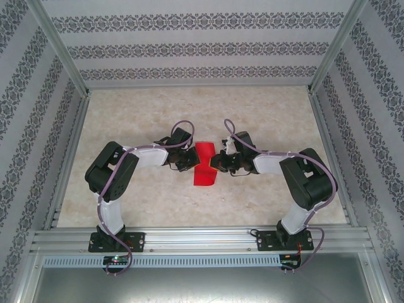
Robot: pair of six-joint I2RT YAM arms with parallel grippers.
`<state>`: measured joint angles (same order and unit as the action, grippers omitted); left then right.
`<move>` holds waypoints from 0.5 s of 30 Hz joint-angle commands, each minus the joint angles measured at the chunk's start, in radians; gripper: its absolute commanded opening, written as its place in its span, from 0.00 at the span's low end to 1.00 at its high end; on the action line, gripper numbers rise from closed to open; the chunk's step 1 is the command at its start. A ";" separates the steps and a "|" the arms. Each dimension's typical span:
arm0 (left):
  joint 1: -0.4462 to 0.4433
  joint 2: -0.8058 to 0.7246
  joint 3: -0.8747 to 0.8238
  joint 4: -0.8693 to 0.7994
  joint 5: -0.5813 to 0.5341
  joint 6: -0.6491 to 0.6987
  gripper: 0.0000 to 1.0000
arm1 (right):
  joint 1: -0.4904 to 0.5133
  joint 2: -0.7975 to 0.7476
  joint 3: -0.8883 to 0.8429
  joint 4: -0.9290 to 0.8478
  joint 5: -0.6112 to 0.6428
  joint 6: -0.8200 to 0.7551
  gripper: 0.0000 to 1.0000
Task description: Fold a paper plane with a square sheet of paper (pick it up from the middle)
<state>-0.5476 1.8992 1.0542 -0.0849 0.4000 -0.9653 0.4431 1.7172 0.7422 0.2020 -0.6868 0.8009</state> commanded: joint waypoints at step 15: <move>0.006 0.025 -0.023 -0.084 -0.032 0.022 0.00 | 0.022 0.003 -0.085 -0.006 0.016 -0.044 0.06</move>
<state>-0.5476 1.8992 1.0542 -0.0853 0.4000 -0.9653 0.4545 1.7550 0.6670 0.2424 -0.6895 0.7849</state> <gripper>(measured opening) 0.068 0.063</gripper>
